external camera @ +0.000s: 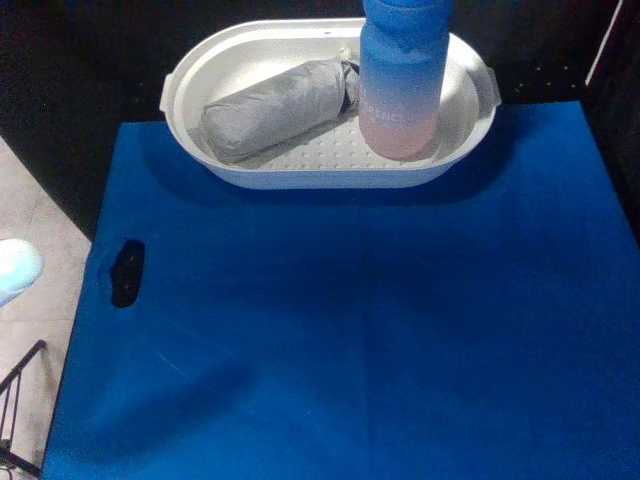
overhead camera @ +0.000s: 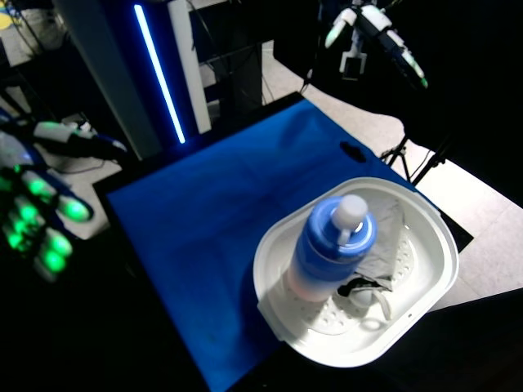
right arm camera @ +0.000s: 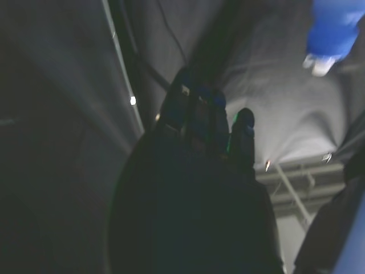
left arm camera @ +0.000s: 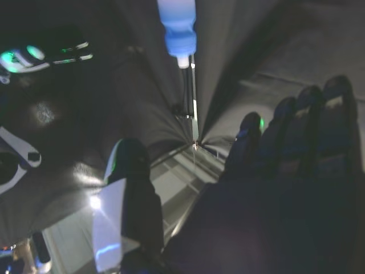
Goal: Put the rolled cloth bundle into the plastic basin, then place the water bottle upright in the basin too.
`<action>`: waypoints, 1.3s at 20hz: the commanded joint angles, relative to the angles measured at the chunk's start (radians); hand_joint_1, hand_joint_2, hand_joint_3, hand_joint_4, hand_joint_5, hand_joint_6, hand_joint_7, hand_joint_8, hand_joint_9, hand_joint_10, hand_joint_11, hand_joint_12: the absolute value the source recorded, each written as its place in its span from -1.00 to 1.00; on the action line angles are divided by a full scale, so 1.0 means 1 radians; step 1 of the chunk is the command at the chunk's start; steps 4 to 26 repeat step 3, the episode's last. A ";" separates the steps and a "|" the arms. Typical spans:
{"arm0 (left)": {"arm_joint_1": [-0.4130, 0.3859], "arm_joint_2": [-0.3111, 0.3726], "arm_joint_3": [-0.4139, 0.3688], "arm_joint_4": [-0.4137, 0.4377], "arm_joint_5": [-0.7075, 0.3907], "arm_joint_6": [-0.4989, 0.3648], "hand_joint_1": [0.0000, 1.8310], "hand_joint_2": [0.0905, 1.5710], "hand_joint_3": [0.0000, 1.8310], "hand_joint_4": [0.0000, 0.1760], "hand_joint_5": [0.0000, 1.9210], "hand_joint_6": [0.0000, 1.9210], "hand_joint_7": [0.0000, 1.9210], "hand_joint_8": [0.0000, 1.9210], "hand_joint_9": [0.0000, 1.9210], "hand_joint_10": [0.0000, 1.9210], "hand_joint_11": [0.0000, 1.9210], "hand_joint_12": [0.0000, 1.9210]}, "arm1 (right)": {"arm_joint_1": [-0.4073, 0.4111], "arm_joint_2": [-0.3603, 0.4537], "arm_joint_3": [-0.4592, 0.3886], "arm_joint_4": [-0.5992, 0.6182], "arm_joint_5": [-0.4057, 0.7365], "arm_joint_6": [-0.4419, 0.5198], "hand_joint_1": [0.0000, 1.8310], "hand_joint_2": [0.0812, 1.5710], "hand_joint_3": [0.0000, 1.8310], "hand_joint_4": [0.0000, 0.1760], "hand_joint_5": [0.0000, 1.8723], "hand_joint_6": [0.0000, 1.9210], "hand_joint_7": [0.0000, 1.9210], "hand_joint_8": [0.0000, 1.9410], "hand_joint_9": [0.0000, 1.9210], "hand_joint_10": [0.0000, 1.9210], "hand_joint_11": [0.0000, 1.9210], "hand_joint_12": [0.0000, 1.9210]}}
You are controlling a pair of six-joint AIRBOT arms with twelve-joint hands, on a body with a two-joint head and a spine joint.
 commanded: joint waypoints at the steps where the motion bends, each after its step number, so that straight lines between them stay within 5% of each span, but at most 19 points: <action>1: -0.004 -0.004 0.004 -0.003 -0.126 -0.014 -0.83 0.13 -1.00 1.00 -1.00 -1.00 -1.00 -1.00 -0.95 -0.99 -0.87 -0.94 | 0.006 0.006 0.003 -0.010 0.126 0.016 -0.42 0.23 -1.00 1.00 -1.00 -1.00 -0.99 -1.00 -1.00 -1.00 -1.00 -1.00; 26: -0.006 -0.007 0.002 -0.002 -0.126 -0.016 -0.82 0.17 -0.99 1.00 -1.00 -1.00 -1.00 -1.00 -0.93 -0.98 -0.84 -0.94 | 0.006 0.014 0.003 -0.010 0.126 0.017 -0.42 0.21 -1.00 1.00 -1.00 -1.00 -0.98 -1.00 -0.99 -1.00 -1.00 -1.00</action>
